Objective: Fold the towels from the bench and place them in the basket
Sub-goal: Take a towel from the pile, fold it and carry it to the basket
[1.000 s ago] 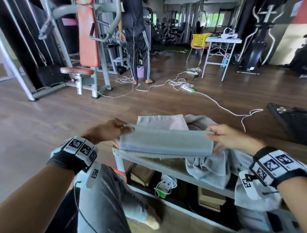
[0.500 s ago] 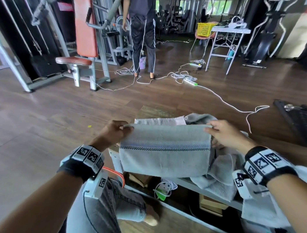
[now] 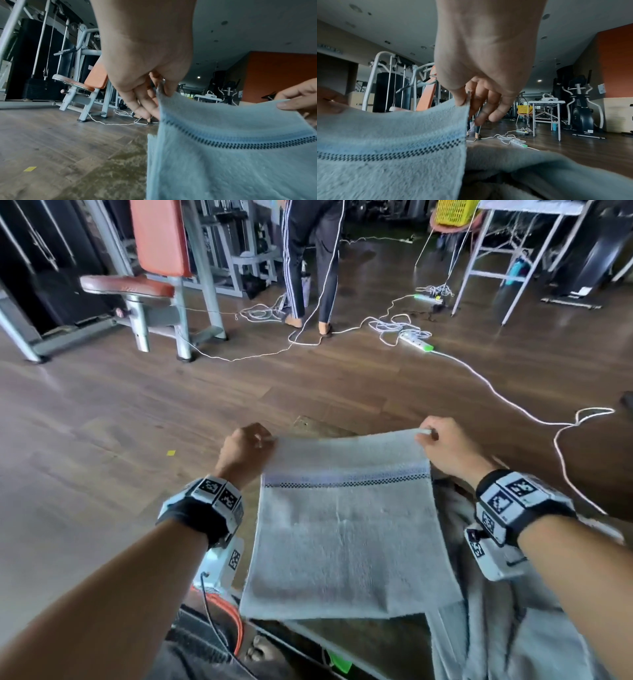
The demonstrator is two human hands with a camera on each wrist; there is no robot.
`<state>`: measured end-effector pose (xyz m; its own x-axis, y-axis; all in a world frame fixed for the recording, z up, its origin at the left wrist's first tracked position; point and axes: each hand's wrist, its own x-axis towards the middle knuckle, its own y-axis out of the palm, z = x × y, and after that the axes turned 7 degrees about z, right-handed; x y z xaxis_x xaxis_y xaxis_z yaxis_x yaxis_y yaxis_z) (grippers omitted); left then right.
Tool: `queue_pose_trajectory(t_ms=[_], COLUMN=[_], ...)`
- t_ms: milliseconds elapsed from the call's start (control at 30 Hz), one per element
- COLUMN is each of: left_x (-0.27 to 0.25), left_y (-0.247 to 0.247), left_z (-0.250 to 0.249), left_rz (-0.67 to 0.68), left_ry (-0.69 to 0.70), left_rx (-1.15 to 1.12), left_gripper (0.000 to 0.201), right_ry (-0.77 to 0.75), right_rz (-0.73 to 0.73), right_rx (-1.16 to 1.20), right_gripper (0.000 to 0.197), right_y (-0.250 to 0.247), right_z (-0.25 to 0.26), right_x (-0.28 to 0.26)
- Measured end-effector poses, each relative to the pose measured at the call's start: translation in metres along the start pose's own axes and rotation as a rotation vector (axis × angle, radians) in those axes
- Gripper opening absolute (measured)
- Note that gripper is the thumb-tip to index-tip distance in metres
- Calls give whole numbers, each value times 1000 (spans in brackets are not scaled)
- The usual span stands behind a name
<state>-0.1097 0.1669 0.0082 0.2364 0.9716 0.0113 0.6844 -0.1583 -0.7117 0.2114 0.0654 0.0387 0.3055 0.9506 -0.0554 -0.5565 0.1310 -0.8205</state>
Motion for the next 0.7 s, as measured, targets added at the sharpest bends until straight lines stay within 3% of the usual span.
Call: queue_pose_trajectory(t_ms=[133,267,400,500,600,700], left_x=[23,29,25,17,3,-15], left_y=[39,62,62,51,30,-1], left_z=[25,41,34,20,3,-16], left_rz=[151,125,131,180,220,274], left_ry=[24,80,185,168,125,106], left_rx=[178,282,321,269,228,238], left_gripper=[17,29,23,13,15,16], right_ry=[-22,8,-56,-120,-195,-247], right_rz=[100,112,80,71,42,37], right_rx=[-106,-322,-450,-354,-142,-92], right_gripper=[17,19,16,13,14,18], right_y=[46,73,71,60,42,14], right_z=[-16,-26,-24,-17,-8,1], right_x=[38,42,38,30,13,-15])
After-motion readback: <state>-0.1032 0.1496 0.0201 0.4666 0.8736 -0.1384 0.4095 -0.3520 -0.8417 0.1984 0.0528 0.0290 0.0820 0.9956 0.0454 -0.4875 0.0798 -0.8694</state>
